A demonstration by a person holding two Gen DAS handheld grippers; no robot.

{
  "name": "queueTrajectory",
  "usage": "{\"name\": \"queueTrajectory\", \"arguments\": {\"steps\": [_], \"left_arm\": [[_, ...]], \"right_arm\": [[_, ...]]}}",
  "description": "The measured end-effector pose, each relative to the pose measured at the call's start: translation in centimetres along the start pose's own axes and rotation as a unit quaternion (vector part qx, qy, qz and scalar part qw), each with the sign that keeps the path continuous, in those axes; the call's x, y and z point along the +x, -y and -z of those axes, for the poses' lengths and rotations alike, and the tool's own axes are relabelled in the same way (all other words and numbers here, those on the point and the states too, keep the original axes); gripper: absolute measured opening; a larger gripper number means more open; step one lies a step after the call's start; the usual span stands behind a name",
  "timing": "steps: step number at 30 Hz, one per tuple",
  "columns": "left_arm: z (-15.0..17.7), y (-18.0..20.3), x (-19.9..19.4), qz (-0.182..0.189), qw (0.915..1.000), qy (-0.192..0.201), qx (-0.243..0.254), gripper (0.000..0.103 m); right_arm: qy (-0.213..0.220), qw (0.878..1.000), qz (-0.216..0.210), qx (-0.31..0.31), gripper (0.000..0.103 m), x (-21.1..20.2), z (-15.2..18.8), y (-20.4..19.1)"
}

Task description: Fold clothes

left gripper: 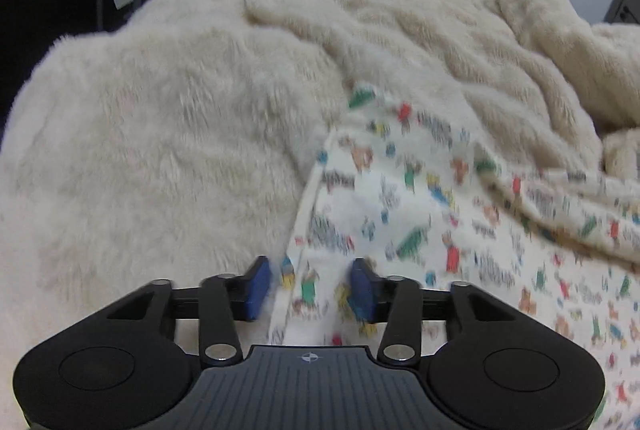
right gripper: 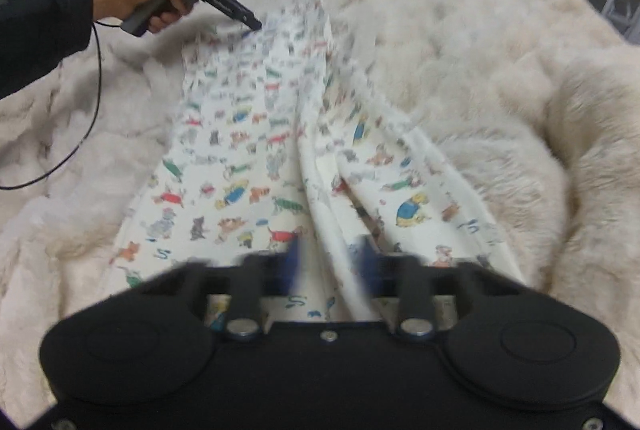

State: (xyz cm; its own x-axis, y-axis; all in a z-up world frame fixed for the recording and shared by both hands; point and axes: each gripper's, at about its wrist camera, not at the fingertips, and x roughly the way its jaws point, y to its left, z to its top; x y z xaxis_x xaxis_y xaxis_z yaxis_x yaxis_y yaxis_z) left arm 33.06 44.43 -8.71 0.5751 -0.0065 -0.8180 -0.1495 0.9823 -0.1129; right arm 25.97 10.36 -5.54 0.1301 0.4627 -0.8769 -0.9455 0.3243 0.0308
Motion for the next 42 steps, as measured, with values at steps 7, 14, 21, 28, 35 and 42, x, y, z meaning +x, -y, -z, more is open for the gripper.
{"name": "queueTrajectory", "arguments": {"steps": [7, 14, 21, 28, 35, 42], "left_arm": [[1.0, 0.5, -0.9, -0.017, 0.9998, 0.003, 0.012, 0.01], [2.7, 0.0, -5.0, -0.057, 0.9973, 0.042, -0.021, 0.029], [7.7, -2.9, -9.4, 0.081, 0.9679, 0.041, -0.234, 0.051], [10.2, -1.4, -6.1, 0.116, 0.9508, 0.034, -0.285, 0.038], [10.8, -1.8, -7.4, 0.1, 0.9369, 0.102, -0.319, 0.003], [10.3, -0.2, -8.9, 0.024, 0.9541, 0.107, -0.279, 0.022]], "right_arm": [[0.058, 0.99, 0.065, 0.112, 0.012, -2.4, -0.3, 5.5], [0.115, 0.978, 0.115, 0.128, 0.053, -7.6, 2.6, 3.8], [0.177, 0.96, 0.109, 0.186, 0.057, -14.8, 10.0, 0.9], [0.224, 0.916, 0.077, 0.324, 0.066, -20.7, 20.4, -2.6], [0.297, 0.786, 0.069, 0.538, 0.067, -23.7, 35.9, -8.8], [0.285, 0.751, 0.052, 0.594, 0.067, -21.0, 41.0, -11.5]]}}
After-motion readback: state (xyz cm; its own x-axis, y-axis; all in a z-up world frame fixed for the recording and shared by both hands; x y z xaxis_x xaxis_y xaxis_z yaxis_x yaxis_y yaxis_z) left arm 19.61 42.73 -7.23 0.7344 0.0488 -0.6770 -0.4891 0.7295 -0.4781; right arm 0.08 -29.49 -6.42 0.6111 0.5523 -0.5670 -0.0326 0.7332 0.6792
